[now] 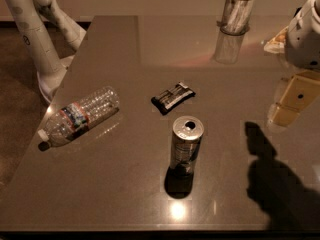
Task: Knock redbull can over
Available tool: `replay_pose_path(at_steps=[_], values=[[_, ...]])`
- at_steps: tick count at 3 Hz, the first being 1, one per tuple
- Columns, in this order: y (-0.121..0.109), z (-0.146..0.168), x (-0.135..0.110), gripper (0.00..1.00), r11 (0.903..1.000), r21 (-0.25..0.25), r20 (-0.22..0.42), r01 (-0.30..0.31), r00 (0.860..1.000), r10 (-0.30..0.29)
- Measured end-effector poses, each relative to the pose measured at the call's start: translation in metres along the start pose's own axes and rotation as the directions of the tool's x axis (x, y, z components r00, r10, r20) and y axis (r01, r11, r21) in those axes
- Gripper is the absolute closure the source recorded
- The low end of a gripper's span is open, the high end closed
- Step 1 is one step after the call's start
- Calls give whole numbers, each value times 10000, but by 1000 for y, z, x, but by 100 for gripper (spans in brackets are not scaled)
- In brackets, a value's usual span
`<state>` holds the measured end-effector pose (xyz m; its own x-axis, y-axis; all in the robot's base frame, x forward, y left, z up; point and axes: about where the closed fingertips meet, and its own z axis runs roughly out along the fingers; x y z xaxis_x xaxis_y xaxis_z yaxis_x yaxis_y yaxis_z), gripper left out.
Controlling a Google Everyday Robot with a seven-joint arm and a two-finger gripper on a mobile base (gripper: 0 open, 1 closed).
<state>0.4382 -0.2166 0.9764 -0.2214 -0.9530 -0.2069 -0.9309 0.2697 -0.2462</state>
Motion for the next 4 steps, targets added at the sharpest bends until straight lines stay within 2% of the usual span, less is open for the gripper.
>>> replay_pose_path(at_steps=[1, 2, 3, 4], values=[[0, 0, 0, 0, 10000, 2, 2, 1, 10000, -1], [6, 6, -10, 0, 9998, -35, 397, 187, 9990, -185], [18, 16, -30, 0, 9990, -232, 1605, 385, 9864, -343], [32, 22, -47, 0, 9964, -628, 2573, 564, 9656, -384]])
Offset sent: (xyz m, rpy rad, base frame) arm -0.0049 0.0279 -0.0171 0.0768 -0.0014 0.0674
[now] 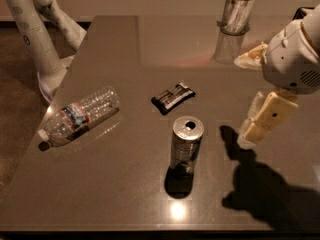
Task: Knock redbull can over
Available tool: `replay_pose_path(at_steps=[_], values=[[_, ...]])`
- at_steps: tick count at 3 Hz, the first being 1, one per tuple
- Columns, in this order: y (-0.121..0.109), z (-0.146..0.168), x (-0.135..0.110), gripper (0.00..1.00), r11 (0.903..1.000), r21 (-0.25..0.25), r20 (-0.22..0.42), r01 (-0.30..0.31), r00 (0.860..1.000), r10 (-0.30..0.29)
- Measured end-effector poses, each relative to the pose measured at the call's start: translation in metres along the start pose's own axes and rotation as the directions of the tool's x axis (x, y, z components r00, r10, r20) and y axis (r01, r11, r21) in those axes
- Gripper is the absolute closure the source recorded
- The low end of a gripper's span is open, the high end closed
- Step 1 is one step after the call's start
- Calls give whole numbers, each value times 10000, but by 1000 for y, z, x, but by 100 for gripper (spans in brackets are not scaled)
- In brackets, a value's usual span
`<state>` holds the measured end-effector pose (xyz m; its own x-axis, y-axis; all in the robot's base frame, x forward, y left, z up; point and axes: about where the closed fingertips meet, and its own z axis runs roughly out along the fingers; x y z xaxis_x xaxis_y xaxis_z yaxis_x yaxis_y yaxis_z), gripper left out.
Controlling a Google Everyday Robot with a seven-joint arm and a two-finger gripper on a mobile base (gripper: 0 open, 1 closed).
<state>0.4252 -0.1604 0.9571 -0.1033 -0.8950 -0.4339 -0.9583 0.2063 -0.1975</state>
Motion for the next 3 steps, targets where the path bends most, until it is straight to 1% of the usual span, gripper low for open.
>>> replay_pose_path(at_steps=[1, 2, 3], values=[[18, 26, -11, 0, 9970, -766, 764, 85, 9971, -26], [38, 47, -22, 0, 9884, -1461, 1360, 409, 9905, -209], [58, 59, -45, 0, 9732, -2014, 2090, 1112, 9755, -682]])
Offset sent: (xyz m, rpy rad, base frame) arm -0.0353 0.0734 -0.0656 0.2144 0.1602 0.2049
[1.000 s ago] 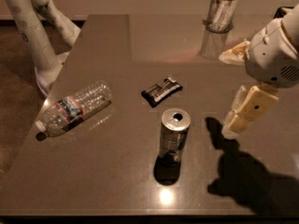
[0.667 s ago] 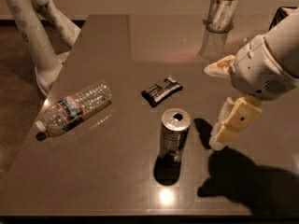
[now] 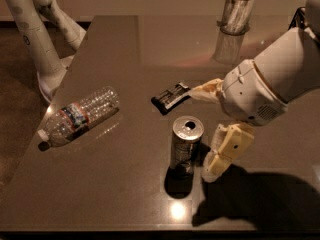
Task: Knock redbull can over
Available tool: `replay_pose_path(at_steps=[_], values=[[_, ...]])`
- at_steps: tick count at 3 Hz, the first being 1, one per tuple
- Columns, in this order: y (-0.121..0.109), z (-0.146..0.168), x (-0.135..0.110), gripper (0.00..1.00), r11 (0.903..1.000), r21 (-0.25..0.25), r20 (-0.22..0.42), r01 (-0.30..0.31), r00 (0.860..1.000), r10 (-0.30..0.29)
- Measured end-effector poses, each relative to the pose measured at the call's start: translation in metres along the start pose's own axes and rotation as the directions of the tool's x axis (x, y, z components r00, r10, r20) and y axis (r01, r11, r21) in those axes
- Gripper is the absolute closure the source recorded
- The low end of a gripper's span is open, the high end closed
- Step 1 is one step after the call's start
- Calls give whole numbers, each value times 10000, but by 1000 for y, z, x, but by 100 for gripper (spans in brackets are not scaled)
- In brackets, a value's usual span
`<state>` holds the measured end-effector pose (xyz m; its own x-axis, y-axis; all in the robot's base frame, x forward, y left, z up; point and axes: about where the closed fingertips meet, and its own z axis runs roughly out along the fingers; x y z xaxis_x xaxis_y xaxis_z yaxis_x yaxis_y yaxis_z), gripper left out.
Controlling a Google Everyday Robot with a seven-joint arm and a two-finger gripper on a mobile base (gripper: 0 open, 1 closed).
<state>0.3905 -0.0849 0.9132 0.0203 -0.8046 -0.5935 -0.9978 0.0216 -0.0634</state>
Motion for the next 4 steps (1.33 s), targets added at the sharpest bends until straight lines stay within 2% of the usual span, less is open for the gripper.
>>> replay_pose_path(at_steps=[1, 2, 3, 4], values=[[8, 5, -16, 0, 9985, -314, 404, 447, 9982, -434], [14, 10, -27, 17, 9954, -569, 666, 769, 9951, -730], [20, 13, -35, 49, 9927, -738, 841, 951, 9925, -888], [22, 9, -40, 72, 9926, -659, 767, 1023, 9923, -971]])
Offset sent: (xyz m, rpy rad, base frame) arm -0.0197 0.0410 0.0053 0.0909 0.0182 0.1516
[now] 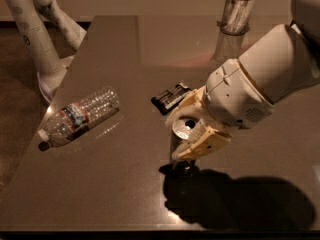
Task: Knock redbull can over
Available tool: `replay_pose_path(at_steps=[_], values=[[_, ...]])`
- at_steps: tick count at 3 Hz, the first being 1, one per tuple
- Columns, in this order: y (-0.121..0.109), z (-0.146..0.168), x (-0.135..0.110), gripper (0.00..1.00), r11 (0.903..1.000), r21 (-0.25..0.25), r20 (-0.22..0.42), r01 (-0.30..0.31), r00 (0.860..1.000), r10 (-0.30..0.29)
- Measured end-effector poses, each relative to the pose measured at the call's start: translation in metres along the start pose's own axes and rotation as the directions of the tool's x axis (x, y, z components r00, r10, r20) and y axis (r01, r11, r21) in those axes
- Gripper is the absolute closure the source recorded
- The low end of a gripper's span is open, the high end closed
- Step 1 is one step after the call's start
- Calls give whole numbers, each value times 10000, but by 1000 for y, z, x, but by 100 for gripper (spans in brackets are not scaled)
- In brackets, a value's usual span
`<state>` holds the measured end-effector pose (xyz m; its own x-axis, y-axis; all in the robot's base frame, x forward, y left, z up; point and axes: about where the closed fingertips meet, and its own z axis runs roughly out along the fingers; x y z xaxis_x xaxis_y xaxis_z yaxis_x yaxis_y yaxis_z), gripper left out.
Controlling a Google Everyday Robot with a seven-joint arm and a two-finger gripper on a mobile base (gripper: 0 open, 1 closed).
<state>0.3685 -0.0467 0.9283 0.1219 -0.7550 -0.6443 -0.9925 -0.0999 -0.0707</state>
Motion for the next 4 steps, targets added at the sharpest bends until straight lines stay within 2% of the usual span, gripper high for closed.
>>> replay_pose_path(at_steps=[1, 2, 3, 4], values=[[-8, -26, -8, 95, 9988, 477, -877, -66, 9961, 108], [-28, -59, 9, 100, 9899, 981, -2565, -1020, 9585, 1242], [-54, -88, 58, 100, 9618, 1649, -4519, -2187, 8500, 2708], [-69, -92, 89, 100, 9491, 1896, -5350, -2513, 7841, 3145]])
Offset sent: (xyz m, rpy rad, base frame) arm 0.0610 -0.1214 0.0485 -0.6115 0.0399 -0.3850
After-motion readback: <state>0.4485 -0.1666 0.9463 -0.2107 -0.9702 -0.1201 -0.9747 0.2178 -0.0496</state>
